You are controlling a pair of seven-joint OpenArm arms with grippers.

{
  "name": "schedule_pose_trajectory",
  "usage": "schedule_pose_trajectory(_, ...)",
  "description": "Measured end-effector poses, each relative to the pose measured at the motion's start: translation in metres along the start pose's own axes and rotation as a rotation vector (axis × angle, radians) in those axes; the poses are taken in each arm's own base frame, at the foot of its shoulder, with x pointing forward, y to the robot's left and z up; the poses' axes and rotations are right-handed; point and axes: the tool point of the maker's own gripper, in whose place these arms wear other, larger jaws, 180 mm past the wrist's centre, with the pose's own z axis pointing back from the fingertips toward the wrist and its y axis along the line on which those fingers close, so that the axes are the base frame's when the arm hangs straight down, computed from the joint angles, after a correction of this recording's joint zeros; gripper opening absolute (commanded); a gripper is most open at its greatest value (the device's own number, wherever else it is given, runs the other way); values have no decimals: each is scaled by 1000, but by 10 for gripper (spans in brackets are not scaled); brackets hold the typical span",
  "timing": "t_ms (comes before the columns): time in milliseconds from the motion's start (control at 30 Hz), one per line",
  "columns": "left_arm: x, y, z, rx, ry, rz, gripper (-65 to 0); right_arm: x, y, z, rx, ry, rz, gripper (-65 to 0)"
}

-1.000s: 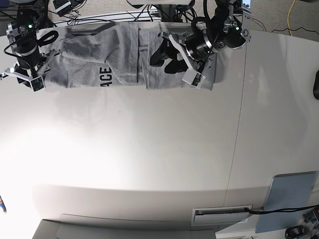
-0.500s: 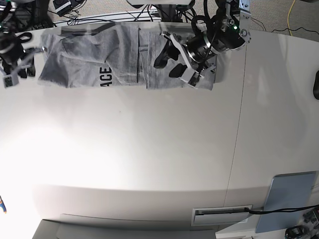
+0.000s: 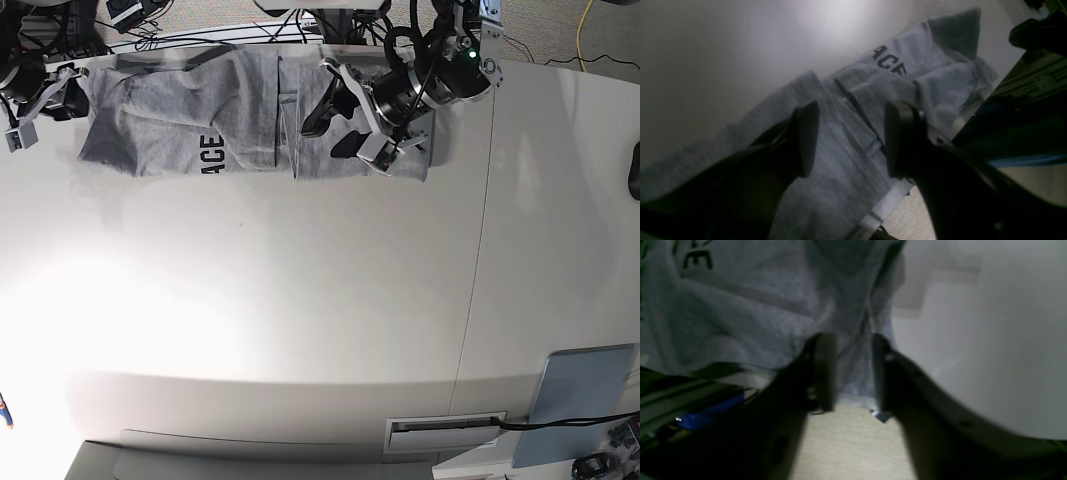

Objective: Fold the T-shirt properly

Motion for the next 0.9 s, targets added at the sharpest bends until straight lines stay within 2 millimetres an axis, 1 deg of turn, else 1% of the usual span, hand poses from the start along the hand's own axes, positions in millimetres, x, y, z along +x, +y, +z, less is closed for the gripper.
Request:
schedule_pose_trajectory(33, 0, 0, 0, 0, 0, 0, -326, 2, 2, 0, 12, -10, -4, -328)
schedule_pose_trajectory(67, 0, 0, 0, 0, 0, 0, -326, 3, 4, 0, 25, -19, -8, -310)
schedule_pose_trajectory(267, 0, 0, 0, 0, 0, 0, -326, 3, 4, 0, 23, -18, -23, -308)
schedule_pose_trajectory(367, 0, 0, 0, 0, 0, 0, -326, 1, -5, -2, -29, 4, -55, -308)
schedule_pose_trajectory(500, 0, 0, 0, 0, 0, 0, -326, -4, -8, -15, -15, 23, -84, -308)
schedule_pose_trajectory(700, 0, 0, 0, 0, 0, 0, -326, -25, -21, -38, -32, 104, -142, -308)
schedule_pose_trajectory(900, 0, 0, 0, 0, 0, 0, -326, -28, -22, -50, -8, 113, -181, -308)
